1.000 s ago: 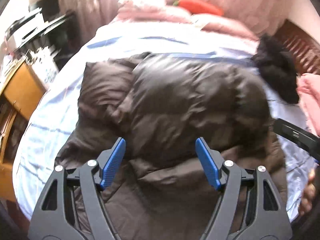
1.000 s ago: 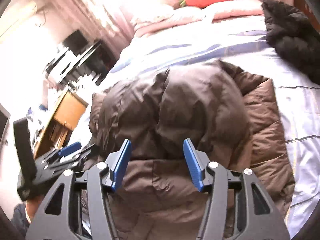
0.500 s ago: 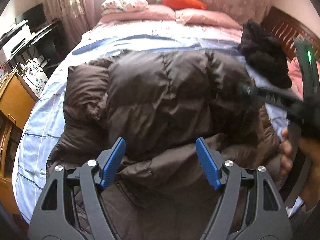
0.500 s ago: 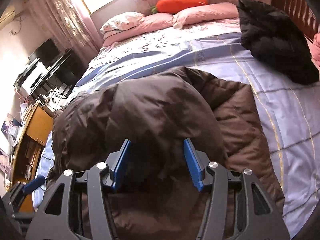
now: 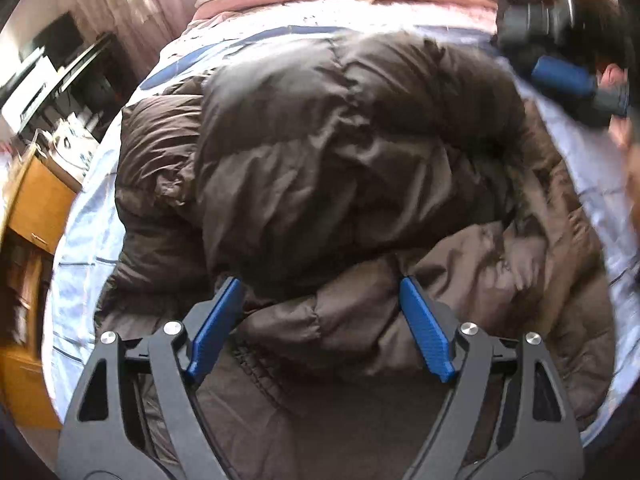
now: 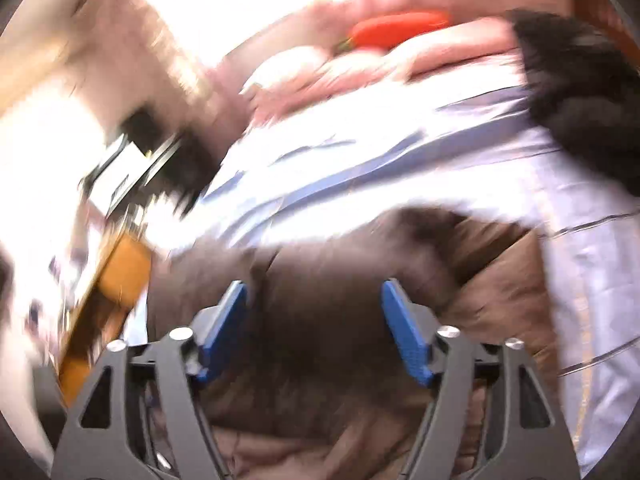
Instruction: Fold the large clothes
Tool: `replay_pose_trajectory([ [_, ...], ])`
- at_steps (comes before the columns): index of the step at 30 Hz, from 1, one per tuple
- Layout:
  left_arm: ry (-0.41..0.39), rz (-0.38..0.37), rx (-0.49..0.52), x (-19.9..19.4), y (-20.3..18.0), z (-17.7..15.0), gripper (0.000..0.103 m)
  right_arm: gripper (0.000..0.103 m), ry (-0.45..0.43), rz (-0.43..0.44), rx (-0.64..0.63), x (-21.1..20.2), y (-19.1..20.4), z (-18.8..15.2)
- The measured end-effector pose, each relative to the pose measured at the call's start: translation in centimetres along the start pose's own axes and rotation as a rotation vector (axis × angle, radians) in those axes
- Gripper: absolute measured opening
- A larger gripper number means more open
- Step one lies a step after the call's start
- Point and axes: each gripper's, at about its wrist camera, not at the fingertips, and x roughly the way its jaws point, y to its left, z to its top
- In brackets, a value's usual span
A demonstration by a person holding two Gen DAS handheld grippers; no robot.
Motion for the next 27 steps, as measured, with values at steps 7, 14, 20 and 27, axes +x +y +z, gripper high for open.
replay_pose_trajectory([
  [7, 0.093, 0.022, 0.026, 2.2, -0.5, -0.8, 0.083, 0.079, 0.325, -0.038, 0.271, 9.8, -6.1, 4.3],
  [14, 0.108, 0.037, 0.028, 3.5, -0.1, -1.0, 0.087, 0.032, 0.408, -0.021, 0.225, 14.5, -3.1, 5.1],
  [20, 0.07, 0.103, 0.005, 5.8, 0.3, 0.2, 0.097, 0.017, 0.19, 0.138, 0.199, 9.8, -0.1, 8.6],
  [27, 0.071, 0.026, -0.244, 8.3, 4.2, 1.7, 0.098, 0.017, 0.084, 0.357, -0.053, 3.7, 6.6, 9.2],
])
